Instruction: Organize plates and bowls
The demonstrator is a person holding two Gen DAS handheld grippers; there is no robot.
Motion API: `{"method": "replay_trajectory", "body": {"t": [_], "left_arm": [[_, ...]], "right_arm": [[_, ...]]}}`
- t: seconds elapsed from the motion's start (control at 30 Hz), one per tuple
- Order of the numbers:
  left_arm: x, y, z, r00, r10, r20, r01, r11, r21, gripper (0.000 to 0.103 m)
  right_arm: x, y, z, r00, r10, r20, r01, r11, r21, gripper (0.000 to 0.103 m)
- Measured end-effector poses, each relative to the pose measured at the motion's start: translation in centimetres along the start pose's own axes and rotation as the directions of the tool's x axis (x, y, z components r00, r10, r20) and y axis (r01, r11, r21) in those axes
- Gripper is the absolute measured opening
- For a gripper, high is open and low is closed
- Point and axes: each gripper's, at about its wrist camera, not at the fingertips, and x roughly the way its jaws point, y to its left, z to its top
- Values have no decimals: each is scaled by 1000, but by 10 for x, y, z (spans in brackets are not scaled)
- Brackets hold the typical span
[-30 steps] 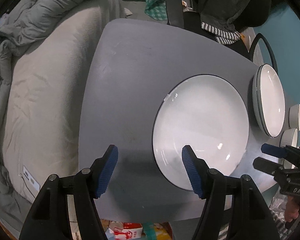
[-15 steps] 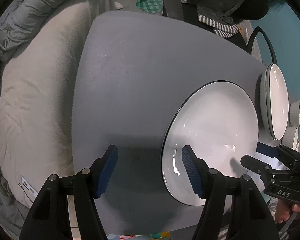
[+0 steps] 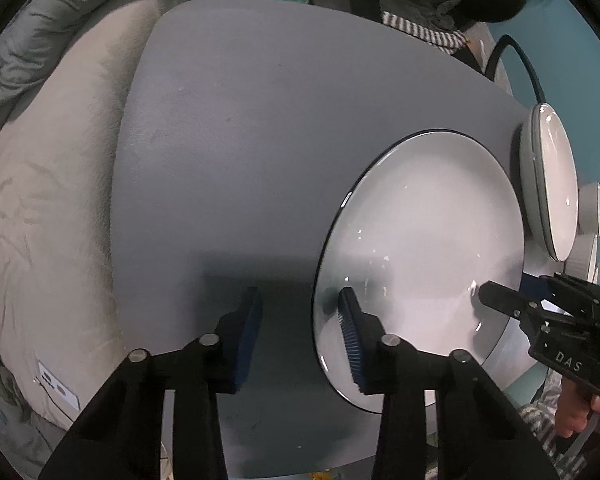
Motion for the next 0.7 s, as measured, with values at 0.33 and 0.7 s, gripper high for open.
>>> {"method": "replay_trajectory", "body": {"t": [0.33,0.7], "left_arm": [[0,-6,5,999,-48,-11,48,999,-14,17],[-3,-8,3,1000,-19,-25,19,1000,-4,17]], "right_arm": [[3,-5,2,1000,-10,-16,10,1000,4,22],[3,-1,5,999,-12,-31,13,1000,25,19]]}}
